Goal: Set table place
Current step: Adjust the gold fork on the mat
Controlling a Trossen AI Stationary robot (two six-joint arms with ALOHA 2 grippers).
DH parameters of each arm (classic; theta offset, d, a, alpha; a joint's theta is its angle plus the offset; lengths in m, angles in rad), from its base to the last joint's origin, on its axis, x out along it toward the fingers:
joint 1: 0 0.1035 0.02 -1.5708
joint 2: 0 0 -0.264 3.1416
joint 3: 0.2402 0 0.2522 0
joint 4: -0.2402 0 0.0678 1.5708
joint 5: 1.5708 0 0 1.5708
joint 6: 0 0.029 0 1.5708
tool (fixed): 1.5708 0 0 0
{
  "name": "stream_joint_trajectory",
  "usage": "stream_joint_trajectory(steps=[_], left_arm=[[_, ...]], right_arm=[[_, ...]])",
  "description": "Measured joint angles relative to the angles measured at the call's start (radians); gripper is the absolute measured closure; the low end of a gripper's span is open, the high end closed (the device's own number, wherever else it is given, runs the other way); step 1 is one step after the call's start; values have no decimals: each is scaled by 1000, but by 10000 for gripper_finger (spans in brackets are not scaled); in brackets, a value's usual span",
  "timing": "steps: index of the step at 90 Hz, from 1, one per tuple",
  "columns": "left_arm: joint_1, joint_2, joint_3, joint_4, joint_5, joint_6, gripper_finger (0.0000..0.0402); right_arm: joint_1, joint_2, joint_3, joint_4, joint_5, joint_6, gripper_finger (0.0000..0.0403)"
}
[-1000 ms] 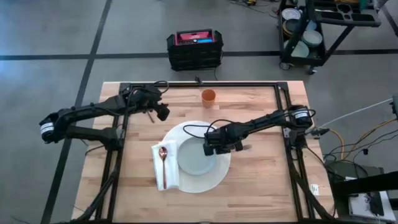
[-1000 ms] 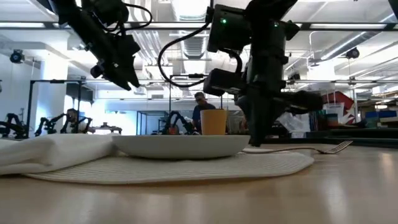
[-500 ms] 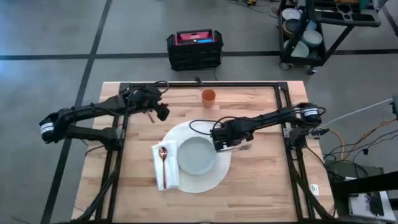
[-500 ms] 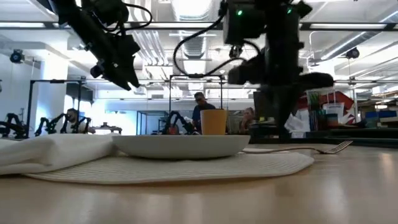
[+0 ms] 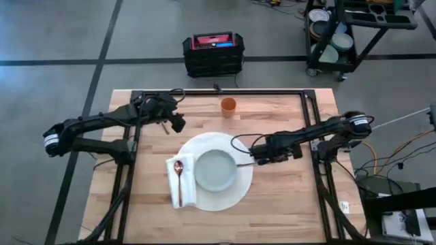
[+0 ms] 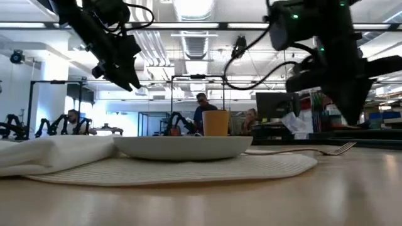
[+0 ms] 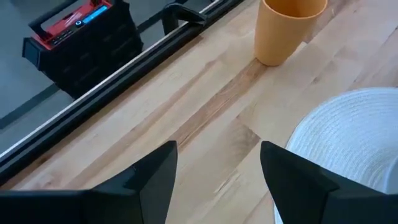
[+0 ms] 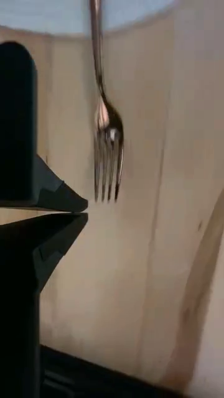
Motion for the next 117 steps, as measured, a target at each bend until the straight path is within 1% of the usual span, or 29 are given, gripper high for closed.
stream_joint_trajectory(steps=[6,12,26,39,50,63,91,117], left_arm=[[0,0,0,-1,0,0,184],[0,0,0,-1,0,0,184],[0,0,0,-1,0,0,184],[0,0,0,-1,0,0,184],[0,0,0,-1,0,-6,184],[0,0,0,-1,0,-10,184],[0,0,0,0,0,-19,184],[0,0,0,0,0,-39,184]], right_arm=[[0,-39,-38,25,-16,16,379],[-5,-88,-73,72,-27,26,354],[-5,-172,-145,147,-21,87,272],[-5,-194,-185,199,-3,70,203],[-14,-192,-225,317,3,39,172],[-15,-180,-273,423,5,53,163],[-22,-172,-338,458,17,72,184],[-44,-172,-348,521,57,71,200]])
